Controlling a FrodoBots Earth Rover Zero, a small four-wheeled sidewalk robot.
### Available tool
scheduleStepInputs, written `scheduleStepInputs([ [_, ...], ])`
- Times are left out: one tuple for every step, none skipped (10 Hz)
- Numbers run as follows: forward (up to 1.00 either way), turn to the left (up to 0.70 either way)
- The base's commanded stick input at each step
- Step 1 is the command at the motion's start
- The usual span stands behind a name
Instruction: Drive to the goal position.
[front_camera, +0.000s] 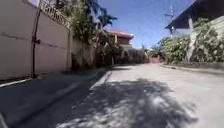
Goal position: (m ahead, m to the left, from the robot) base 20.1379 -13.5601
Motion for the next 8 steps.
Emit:
scheduleStepInputs([
  [0.7,-0.03],
  [0.7,-0.03],
  [0.7,-0.03],
  [0.7,-0.03],
  [0.7,-0.03],
  [0.7,-0.03],
  [0.7,-0.03],
  [0.7,-0.03],
])
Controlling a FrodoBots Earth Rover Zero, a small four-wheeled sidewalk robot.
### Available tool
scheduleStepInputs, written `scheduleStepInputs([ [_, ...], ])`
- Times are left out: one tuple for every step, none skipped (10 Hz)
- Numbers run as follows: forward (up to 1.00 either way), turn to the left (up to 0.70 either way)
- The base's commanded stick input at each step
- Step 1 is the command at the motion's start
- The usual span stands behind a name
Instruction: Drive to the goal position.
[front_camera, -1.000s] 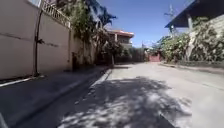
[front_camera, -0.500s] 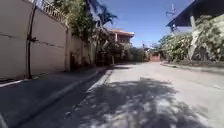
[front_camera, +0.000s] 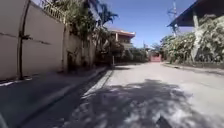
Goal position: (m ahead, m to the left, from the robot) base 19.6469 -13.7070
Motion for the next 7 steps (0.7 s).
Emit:
scheduleStepInputs([
  [0.7,-0.03],
  [0.7,-0.03],
  [0.7,-0.03],
  [0.7,-0.03],
  [0.7,-0.03],
  [0.7,-0.03],
  [0.7,-0.03],
])
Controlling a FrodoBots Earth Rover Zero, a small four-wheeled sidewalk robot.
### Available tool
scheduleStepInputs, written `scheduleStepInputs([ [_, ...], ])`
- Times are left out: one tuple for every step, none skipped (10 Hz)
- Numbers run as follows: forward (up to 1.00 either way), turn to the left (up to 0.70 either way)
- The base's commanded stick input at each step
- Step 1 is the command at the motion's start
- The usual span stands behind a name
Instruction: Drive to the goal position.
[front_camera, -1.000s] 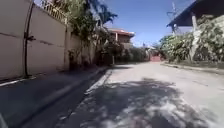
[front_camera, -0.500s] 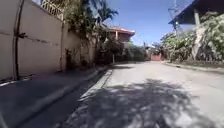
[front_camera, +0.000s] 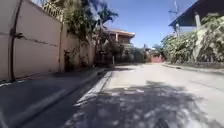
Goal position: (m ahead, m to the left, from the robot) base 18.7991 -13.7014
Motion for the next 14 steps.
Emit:
scheduleStepInputs([
  [0.7,-0.03],
  [0.7,-0.03],
  [0.7,-0.03],
  [0.7,-0.03],
  [0.7,-0.03],
  [0.7,-0.03],
  [0.7,-0.03],
  [0.7,-0.14],
  [0.7,-0.35],
  [0.7,-0.35],
  [0.7,-0.35],
  [0.7,-0.35],
  [0.7,-0.35],
  [0.7,-0.35],
])
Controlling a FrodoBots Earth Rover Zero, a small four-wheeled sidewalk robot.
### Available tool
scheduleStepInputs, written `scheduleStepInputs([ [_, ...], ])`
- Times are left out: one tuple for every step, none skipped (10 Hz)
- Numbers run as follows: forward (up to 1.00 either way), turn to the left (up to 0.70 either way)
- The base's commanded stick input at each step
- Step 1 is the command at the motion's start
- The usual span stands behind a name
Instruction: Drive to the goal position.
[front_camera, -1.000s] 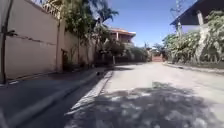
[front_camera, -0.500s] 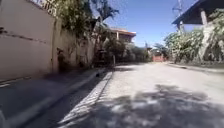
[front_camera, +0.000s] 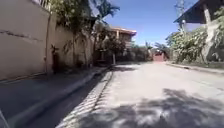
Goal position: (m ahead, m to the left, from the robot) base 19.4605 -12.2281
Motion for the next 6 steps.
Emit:
scheduleStepInputs([
  [0.7,-0.35],
  [0.7,-0.35],
  [0.7,-0.35],
  [0.7,-0.35],
  [0.7,-0.35],
  [0.7,-0.35],
])
